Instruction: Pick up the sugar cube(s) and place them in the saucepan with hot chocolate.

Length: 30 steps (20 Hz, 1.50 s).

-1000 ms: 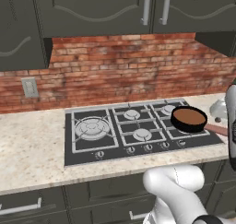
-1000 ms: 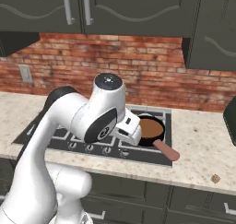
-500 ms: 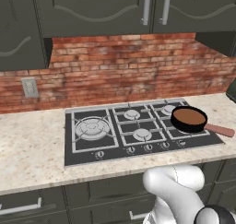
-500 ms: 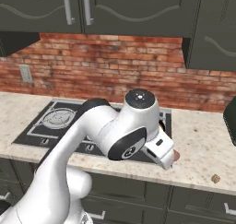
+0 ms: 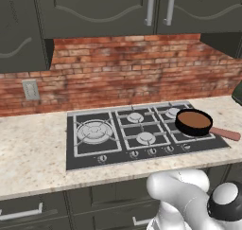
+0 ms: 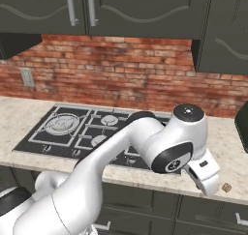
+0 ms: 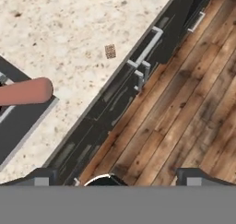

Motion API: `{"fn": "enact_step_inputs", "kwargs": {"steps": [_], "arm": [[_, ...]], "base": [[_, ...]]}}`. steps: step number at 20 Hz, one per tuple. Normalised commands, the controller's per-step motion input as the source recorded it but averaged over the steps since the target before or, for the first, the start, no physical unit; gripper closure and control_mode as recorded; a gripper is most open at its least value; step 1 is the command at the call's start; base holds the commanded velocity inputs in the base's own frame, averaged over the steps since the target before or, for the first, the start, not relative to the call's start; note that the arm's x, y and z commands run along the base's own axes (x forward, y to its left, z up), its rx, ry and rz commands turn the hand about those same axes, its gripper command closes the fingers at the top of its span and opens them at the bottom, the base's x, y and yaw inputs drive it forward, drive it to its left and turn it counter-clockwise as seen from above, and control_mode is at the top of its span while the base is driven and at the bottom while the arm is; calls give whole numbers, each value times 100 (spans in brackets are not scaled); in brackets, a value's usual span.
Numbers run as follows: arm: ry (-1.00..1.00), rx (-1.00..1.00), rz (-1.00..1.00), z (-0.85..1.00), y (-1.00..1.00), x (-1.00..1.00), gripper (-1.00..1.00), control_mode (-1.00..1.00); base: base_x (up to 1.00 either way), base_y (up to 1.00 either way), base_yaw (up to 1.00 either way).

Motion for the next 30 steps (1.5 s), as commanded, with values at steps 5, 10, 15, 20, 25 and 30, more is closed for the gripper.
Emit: {"fn": "enact_step_inputs", "kwargs": {"steps": [5,10,15,20,25,30], "arm": [[8,2,-10,-28,-80,31,-100,-100],[14,7,0,-26,-75,45,-100,-100],[1,11,0,-34,-34,18,-100,-100],[-7,14,0,-30,-24,15,-100,-100],[-1,4,0,-27,-3,33,-100,-100],[0,0,1,-47,-7,39,-100,-100]], "base": [[0,0,0],[0,0,0],[0,0,0],[0,0,0],[0,0,0],[0,0,0]]}}
